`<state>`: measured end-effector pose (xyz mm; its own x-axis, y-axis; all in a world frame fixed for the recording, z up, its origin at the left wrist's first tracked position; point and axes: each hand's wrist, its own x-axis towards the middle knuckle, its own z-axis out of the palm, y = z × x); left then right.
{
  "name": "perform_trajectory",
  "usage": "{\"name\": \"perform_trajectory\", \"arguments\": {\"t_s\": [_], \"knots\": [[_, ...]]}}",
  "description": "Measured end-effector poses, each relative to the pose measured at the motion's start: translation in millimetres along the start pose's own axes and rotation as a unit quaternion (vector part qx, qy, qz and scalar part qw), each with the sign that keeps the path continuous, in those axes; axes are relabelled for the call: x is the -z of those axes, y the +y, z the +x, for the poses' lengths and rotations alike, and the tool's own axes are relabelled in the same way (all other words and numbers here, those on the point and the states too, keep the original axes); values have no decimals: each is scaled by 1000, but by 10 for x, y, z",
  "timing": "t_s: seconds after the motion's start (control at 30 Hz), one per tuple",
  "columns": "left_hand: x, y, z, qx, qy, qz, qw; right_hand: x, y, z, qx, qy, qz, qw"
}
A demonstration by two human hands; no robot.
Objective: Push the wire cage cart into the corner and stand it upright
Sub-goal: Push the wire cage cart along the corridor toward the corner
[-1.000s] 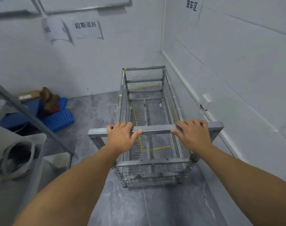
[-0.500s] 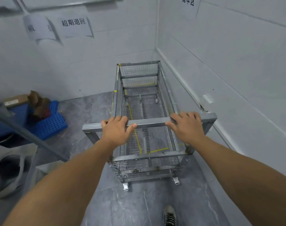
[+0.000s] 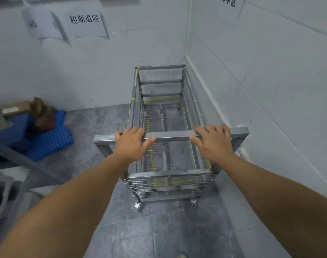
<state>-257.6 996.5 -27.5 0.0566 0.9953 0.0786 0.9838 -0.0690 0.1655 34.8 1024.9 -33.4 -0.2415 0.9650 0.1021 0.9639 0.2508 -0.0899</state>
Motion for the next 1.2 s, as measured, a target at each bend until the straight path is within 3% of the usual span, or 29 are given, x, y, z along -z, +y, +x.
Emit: {"name": "perform_trajectory", "arguments": {"t_s": [0.47, 1.2], "knots": [[-101, 232, 978, 20, -20, 1, 1000, -36, 532, 996, 9, -24, -12, 1000], [-228, 624, 1826, 55, -30, 14, 998, -99, 1211, 1802, 57, -10, -1, 998]]}}
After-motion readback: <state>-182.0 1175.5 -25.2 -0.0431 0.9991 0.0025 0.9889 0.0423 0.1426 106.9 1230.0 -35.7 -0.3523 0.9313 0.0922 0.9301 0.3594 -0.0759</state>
